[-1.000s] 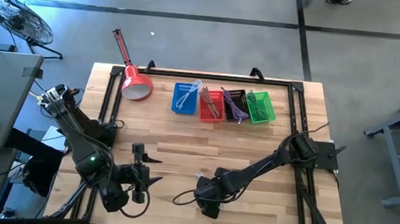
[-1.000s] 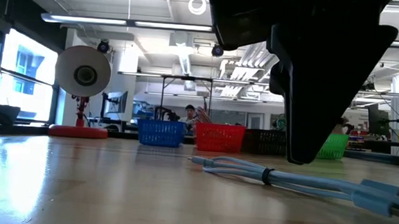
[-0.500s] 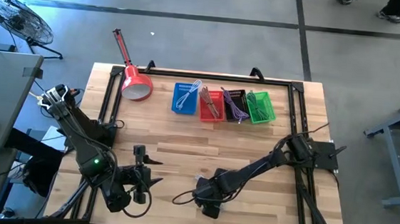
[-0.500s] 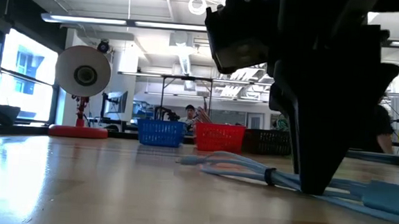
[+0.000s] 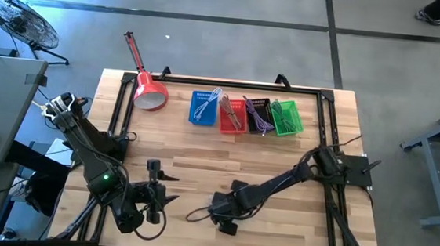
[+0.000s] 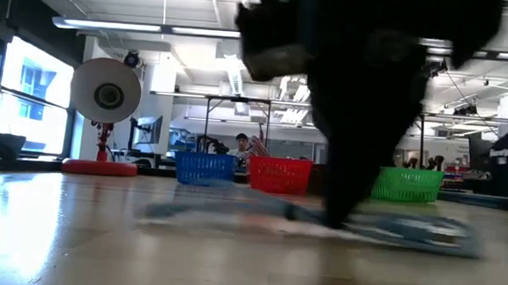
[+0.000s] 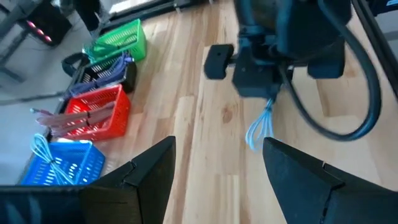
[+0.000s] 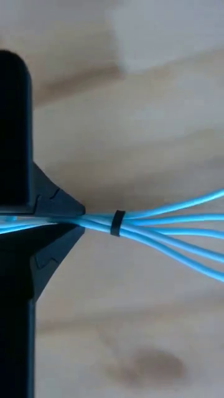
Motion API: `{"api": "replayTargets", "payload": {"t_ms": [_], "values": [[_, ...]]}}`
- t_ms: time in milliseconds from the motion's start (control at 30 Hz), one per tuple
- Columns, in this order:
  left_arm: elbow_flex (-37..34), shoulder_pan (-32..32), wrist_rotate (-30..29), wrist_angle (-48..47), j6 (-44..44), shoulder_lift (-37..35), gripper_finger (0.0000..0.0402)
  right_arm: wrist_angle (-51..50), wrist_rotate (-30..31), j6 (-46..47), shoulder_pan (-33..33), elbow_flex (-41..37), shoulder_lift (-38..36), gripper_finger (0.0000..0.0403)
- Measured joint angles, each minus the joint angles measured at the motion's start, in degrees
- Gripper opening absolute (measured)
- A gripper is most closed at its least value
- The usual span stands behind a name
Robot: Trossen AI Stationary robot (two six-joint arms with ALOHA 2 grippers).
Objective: Pick & Place USB Port
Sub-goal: Put the white charger cable into the blue bin
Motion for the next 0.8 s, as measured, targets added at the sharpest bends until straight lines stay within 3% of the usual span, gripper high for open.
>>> {"api": "replayTargets", "payload": {"t_ms": [200, 333, 500, 667, 800], "values": [[0.0, 0.0, 0.1, 0.7, 2.4, 0.0, 0.0234, -4.6, 5.4, -3.9, 0.2, 5.2, -4.3, 0.0003], [0.0, 0.0, 3.9, 0.8, 2.4, 0.0, 0.0234, -8.5, 13.0, -6.3, 2.0, 8.4, -8.8, 0.0003], [0.0, 0.0, 2.2, 3.9, 4.8, 0.0, 0.0234, -6.6, 23.5, -13.4, 5.4, 10.2, -15.4, 0.0001], [0.0, 0.0, -3.1, 18.4, 17.7, -0.1, 0.0234, -1.2, 33.7, -25.0, 9.7, 9.7, -20.2, 0.0001], [0.0, 0.1, -1.2, 34.5, 31.2, -0.1, 0.0234, 4.8, 39.2, -35.0, 12.3, 9.6, -21.4, 0.0001]]}}
